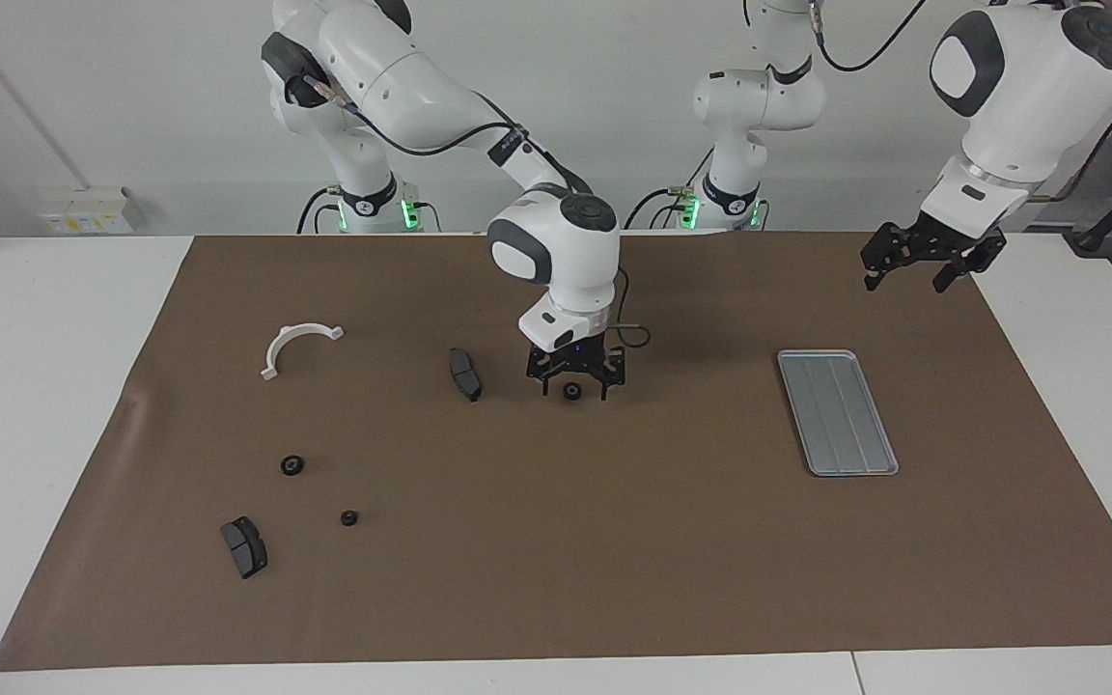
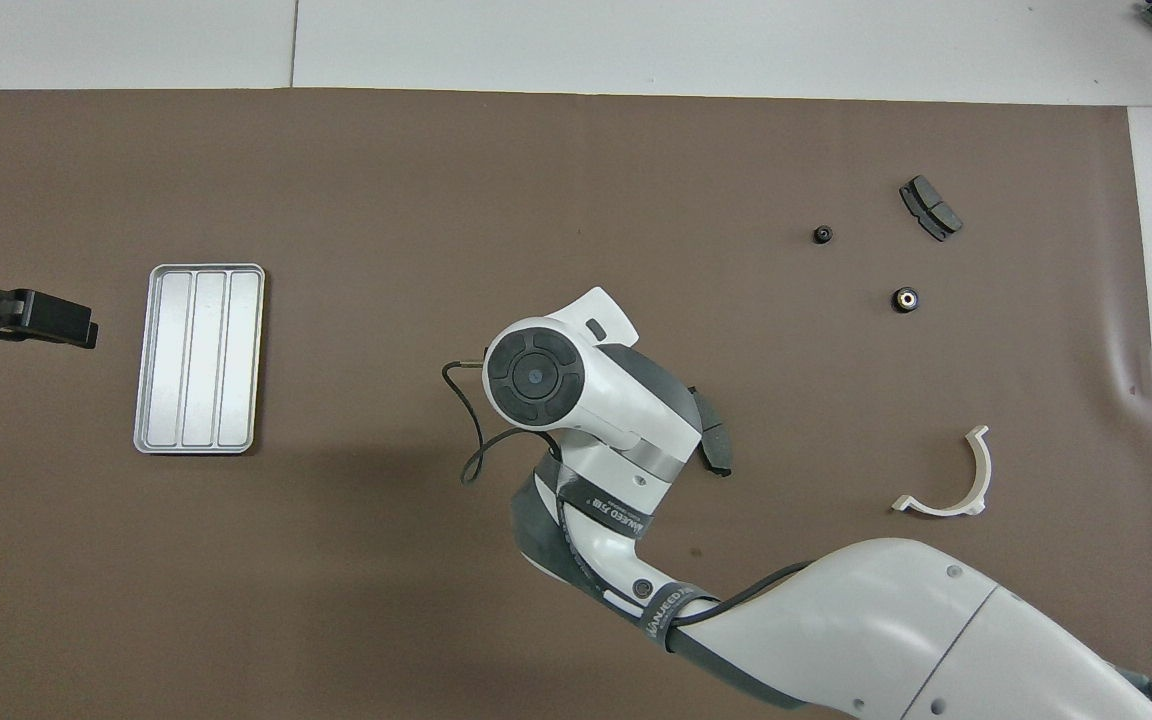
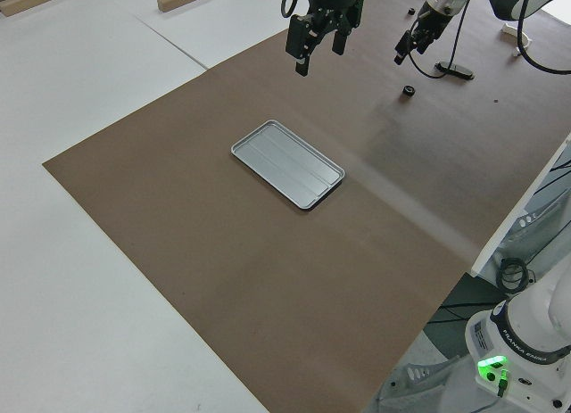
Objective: Place bearing gear from tray to pile
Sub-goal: 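Lower the right gripper onto the center gear and grasp it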
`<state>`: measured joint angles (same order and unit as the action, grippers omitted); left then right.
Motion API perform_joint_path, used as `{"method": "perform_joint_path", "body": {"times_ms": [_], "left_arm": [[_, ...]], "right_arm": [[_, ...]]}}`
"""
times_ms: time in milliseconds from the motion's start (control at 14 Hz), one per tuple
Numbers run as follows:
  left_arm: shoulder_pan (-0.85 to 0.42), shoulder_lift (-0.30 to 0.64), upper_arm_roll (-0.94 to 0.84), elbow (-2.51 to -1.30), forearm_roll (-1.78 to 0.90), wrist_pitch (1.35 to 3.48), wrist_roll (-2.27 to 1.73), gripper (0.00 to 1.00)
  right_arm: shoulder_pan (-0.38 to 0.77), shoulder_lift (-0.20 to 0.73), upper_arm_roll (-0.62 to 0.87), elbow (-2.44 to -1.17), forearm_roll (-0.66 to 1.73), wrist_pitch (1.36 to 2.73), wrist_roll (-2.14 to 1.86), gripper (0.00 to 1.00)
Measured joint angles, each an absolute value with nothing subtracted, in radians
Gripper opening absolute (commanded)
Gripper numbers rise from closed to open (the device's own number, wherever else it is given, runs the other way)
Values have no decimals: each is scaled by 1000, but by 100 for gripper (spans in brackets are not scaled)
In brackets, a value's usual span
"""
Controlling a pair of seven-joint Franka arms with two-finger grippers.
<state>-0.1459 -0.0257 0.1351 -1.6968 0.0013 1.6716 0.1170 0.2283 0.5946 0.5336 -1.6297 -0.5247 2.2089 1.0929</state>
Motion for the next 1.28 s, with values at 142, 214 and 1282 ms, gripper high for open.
{"method": "perform_joint_path", "body": {"times_ms": [142, 214, 1282], "left_arm": [[-146, -30, 133, -1696, 1, 1672, 117, 100], [-146, -30, 133, -1696, 1, 1672, 117, 100], [-145, -30, 128, -1696, 1, 1693, 41, 100]], "right_arm": [[233, 617, 539, -1638, -530, 2209, 1093, 100], [234, 621, 543, -1647, -530, 2210, 1093, 100], [206, 594, 555, -1743, -530, 2302, 1093, 83]]}}
